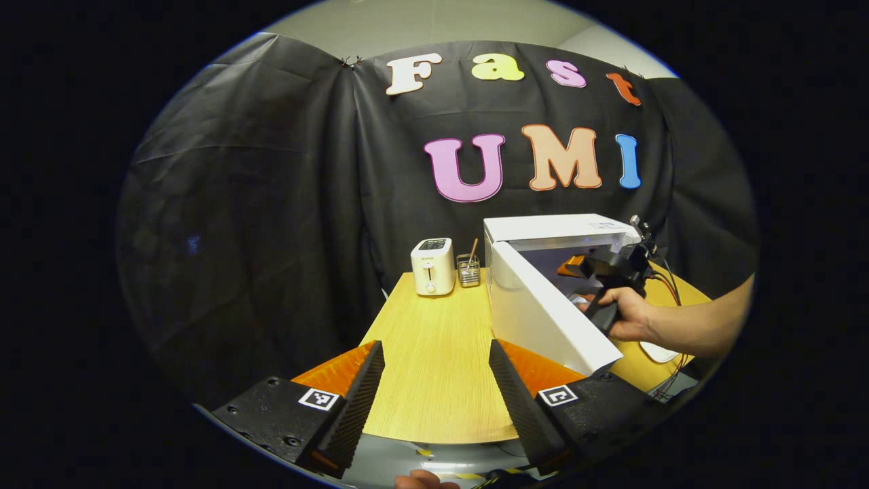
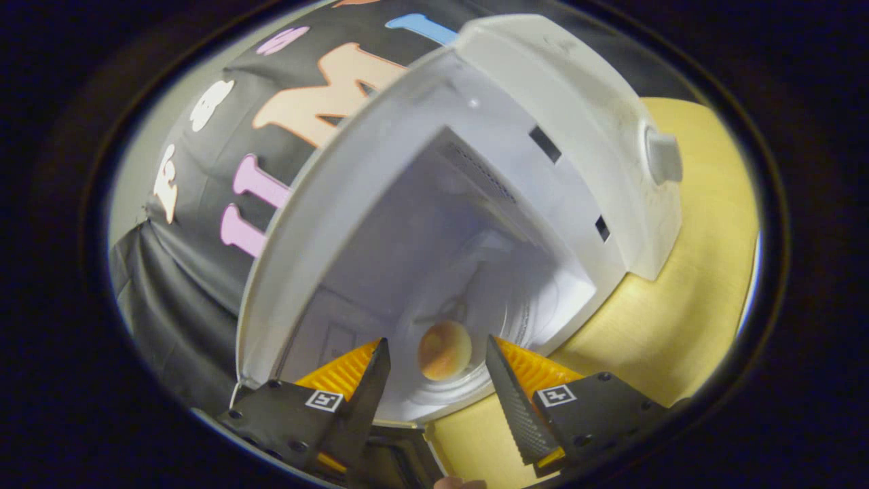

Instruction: Open the microwave oven with the left hand, put the food in, and close the microwave oven.

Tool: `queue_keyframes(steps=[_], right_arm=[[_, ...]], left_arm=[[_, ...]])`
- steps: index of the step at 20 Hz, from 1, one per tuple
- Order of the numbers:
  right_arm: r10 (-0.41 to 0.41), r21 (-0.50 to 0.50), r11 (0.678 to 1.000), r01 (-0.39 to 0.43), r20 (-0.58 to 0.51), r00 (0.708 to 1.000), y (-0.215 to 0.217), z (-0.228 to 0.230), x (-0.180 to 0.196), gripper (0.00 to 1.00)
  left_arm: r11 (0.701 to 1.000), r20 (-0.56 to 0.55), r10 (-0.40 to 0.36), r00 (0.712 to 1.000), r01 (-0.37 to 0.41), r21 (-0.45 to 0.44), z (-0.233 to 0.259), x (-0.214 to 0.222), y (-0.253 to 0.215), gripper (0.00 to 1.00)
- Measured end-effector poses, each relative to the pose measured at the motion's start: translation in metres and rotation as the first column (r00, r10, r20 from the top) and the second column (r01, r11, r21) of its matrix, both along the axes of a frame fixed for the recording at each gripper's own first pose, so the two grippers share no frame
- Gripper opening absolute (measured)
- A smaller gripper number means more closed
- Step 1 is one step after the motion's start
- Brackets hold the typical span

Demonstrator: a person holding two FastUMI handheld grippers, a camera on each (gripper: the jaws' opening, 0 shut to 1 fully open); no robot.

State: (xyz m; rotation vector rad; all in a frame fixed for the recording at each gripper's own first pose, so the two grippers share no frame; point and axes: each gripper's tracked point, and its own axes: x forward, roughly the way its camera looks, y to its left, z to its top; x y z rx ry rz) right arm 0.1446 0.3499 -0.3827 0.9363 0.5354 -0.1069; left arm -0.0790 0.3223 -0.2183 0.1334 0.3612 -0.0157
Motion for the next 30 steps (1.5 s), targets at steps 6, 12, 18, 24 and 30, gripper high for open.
queue_keyframes(steps=[6, 12, 18, 24, 30], right_arm=[[0.208, -0.229, 0.957, -0.176, 0.123, 0.970, -0.030, 0.069, -0.048, 0.81], [0.310, -0.527, 0.841, -0.120, 0.288, 0.906, -0.097, 0.196, -0.063, 0.81], [0.267, -0.614, 0.788, 0.043, 0.404, 0.875, -0.172, 0.319, -0.070, 0.87], [0.285, -0.674, 0.734, 0.081, 0.415, 0.864, -0.222, 0.370, -0.090, 0.81], [0.274, -0.667, 0.737, 0.108, 0.442, 0.854, -0.272, 0.388, -0.099, 0.81]], left_arm=[[0.997, -0.054, 0.035, 0.998, -0.038, -0.063, -0.020, -0.001, -0.001, 0.92], [0.985, -0.178, 0.072, 0.981, -0.098, -0.145, -0.058, 0.000, -0.005, 0.92], [0.965, -0.217, 0.120, 0.969, -0.165, -0.204, -0.069, 0.006, -0.016, 0.88], [0.968, -0.303, 0.139, 0.943, -0.194, -0.161, -0.081, -0.005, -0.049, 0.27], [0.968, -0.337, 0.117, 0.934, -0.183, -0.171, -0.097, -0.002, -0.097, 0.01]])
